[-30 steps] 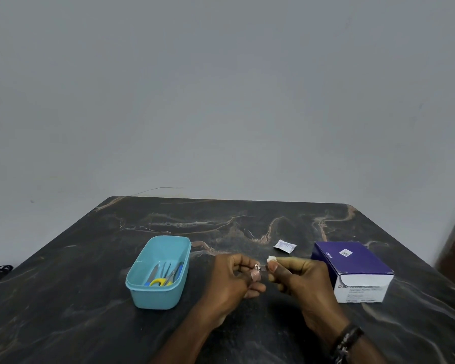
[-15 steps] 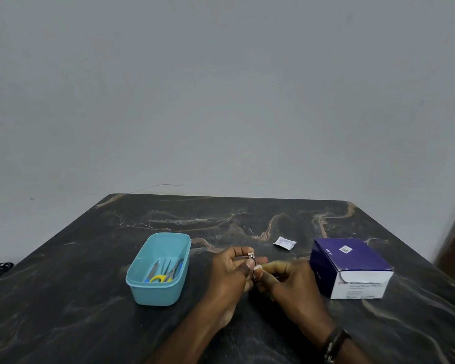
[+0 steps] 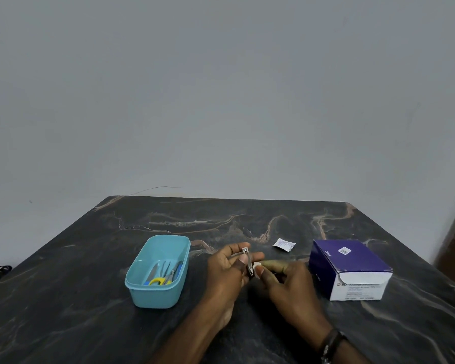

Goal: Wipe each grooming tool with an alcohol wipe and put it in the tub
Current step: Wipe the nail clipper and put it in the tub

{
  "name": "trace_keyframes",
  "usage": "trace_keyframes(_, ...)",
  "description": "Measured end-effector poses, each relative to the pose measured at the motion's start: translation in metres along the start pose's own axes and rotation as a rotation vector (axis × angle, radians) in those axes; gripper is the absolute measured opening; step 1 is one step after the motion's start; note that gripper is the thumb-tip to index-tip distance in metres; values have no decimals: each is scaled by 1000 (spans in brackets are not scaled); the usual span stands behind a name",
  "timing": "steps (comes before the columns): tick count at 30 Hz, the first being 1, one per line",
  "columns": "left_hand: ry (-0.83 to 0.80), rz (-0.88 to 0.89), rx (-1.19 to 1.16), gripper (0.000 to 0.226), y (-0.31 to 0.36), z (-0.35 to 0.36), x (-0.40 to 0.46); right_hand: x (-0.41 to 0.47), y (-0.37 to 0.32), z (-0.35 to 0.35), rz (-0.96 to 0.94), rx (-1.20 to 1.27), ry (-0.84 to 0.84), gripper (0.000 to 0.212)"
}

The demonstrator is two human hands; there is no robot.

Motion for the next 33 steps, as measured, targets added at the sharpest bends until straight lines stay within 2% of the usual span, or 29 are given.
trace_keyframes(6,33,-24,1,15,3,-1,0,3,2,-2,148,196,26,15)
trace_keyframes(11,16,-39,13,14,6,1,-3,4,4,-3,179,208,26,16)
trace_keyframes(17,-19,-36,24,13,8,2,-6,3,2,-2,256,317,-41,15)
trace_keyframes(29,-62,-32,69,11,8,2,-7,2,1,0,281,335,-198,9)
trace_keyframes(33,-111,-50,57,11,12,-2,-7,2,0,-1,359,495,-276,16)
Point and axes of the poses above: each hand's wrist, its own x-axis towards the middle knuckle, its own z-axis out of the palm, y = z × x, the point moved 1 cm from there along x, towards the middle knuckle, and after that the axes turned 5 degrees about z, right-handed, at the moved point
